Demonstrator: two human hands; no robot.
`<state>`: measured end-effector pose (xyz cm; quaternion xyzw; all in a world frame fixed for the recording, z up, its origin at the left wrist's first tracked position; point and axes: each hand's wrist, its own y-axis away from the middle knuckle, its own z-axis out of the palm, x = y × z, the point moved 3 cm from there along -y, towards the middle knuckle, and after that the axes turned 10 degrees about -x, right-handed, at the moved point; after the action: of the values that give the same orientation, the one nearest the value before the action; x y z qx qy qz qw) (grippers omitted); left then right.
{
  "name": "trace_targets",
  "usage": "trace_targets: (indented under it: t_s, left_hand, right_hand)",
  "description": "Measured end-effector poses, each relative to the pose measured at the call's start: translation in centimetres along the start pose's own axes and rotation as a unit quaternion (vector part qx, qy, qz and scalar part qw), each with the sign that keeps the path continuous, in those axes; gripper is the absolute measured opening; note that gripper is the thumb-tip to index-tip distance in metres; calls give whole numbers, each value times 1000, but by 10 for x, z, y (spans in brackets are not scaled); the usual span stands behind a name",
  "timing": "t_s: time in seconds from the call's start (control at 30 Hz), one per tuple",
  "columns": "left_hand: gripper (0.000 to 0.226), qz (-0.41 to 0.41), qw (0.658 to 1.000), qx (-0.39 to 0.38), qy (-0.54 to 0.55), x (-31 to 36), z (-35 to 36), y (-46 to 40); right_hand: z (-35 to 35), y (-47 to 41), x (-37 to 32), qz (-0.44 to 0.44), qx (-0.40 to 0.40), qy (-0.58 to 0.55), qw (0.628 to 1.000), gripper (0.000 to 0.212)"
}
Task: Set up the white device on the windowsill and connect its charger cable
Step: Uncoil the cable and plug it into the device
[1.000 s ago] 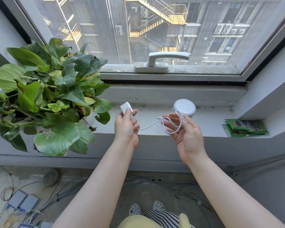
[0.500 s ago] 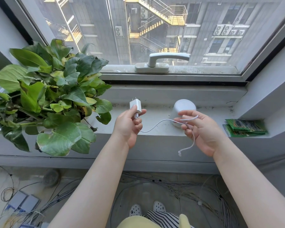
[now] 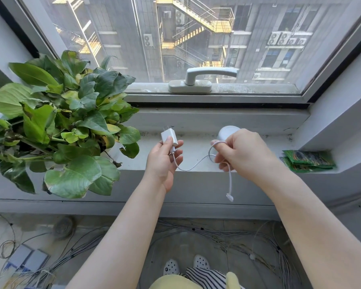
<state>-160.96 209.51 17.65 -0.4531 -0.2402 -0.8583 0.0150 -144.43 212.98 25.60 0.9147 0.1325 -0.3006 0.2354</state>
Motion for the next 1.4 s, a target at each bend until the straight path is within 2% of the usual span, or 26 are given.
trace_targets:
  t_s: [0.07,0.1,0.23,0.37,0.47,0.53,0.63,0.73,0.87,1.0,1.07,1.13,1.2,1.3,1.37,1.4]
  left_hand:
    - [16,-2,1000,2,5,-3,-2,0]
    - [17,-3,1000,2,5,-4,-3,0]
    - [20,-8,999,-14,32,-1,-3,1]
    - [20,-6,998,-28,48,3,-2,-1]
    - [19,-1,999,-6,38,3,-3,-2]
    - [20,-10,1000,24,8,2,-6,-2]
    - [25,-60,995,34,-74,-1,-7,-1]
    - [27,-105,989,-5,-108,1,-5,3]
    - [28,-157,983,-92,-29,5,4,5]
    - [28,-168,976,-126,53,7,8,3]
    - [27,-180,975,-116,64,6,6,0]
    - [28,-184,980,-80,16,2,0,-4]
    - [30,-170,984,-51,2,-2,-6,-8]
    - [32,-155,977,-59,133,-2,-6,-10]
    - [31,-169,957,-92,219,2,-4,-8]
    - [32,-181,951,-115,224,4,-3,-7]
  right_hand:
    - [-8,1,-5,21,44,115,992,49]
    - [-11,1,-6,28,44,113,992,49]
    - [-14,-3,2,12,4,-83,996,52]
    - [-7,-8,6,-23,-6,-176,984,51]
    - [-4,-8,4,-78,-2,-315,946,37]
    - [-4,-8,2,-125,18,-368,921,30]
    - [0,-8,-2,-184,37,-333,924,32]
    - [9,-5,-4,-236,46,-262,935,36]
    - [22,2,-4,-288,-31,-219,932,37]
    - [34,7,4,-299,-131,-202,923,39]
    - [36,8,7,-307,-139,-183,923,40]
    - [32,9,9,-300,-99,-203,927,43]
    - [24,7,12,-256,-40,-276,925,36]
    - [9,-1,16,-176,38,-346,921,26]
    - [3,-6,19,-120,43,-352,927,24]
    - [1,-9,22,-95,42,-341,934,26]
